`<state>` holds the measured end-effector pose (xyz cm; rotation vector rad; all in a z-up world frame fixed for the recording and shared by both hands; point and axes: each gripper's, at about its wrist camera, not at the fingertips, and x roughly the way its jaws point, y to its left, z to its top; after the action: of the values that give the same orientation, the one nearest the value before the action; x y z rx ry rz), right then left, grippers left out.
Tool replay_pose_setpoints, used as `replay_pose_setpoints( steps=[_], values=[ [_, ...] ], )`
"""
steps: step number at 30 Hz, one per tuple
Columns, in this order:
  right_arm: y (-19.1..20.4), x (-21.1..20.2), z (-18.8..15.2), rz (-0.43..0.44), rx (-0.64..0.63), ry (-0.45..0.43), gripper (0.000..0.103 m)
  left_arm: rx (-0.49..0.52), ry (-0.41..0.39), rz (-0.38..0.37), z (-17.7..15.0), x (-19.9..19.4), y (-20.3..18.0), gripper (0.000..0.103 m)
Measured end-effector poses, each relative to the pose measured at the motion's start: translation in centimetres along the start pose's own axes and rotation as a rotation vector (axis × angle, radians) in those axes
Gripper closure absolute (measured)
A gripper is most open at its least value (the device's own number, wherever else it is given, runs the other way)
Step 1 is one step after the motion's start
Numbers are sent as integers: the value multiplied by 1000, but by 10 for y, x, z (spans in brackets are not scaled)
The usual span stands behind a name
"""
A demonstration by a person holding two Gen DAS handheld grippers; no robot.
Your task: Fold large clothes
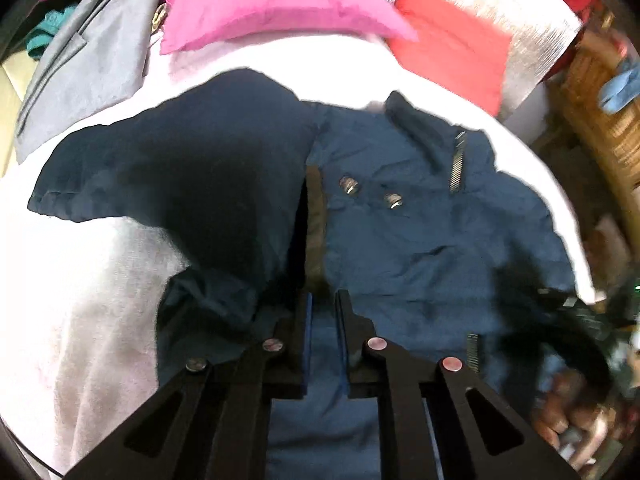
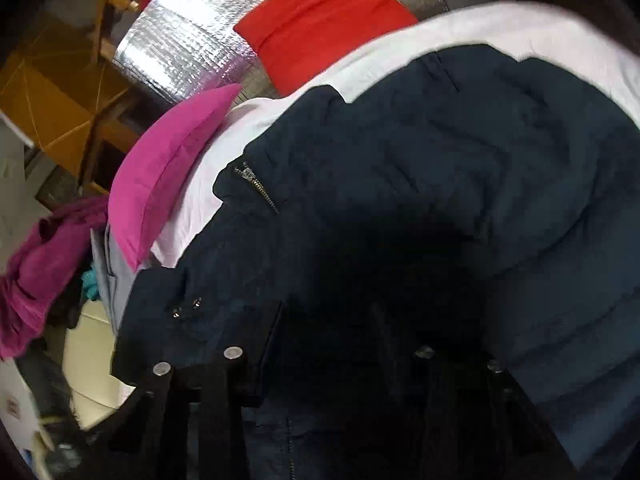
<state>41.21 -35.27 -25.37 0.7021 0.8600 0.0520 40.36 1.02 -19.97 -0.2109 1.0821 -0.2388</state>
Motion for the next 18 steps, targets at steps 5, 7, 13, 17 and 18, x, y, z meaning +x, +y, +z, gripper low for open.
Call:
replay_pose_setpoints(
  steps=[5,7,13,17,18],
  values=[
    [-5,-23,1,53,23,-92,56,-132,-181,31,16,-55,58,23],
    [-3,-28,-2,73,9,-122,56,-234,-211,58,22,-58,92,23],
    [13,-22,2,83,2,-131,56,-581,-149,-126,23,-16,173,23],
    [11,-21,0,79,1,-125,56,-669,-191,-238,29,-1,189,24],
    [10,-21,-1,79,2,-123,56,-697,-209,-258,30,2,194,25]
  ],
)
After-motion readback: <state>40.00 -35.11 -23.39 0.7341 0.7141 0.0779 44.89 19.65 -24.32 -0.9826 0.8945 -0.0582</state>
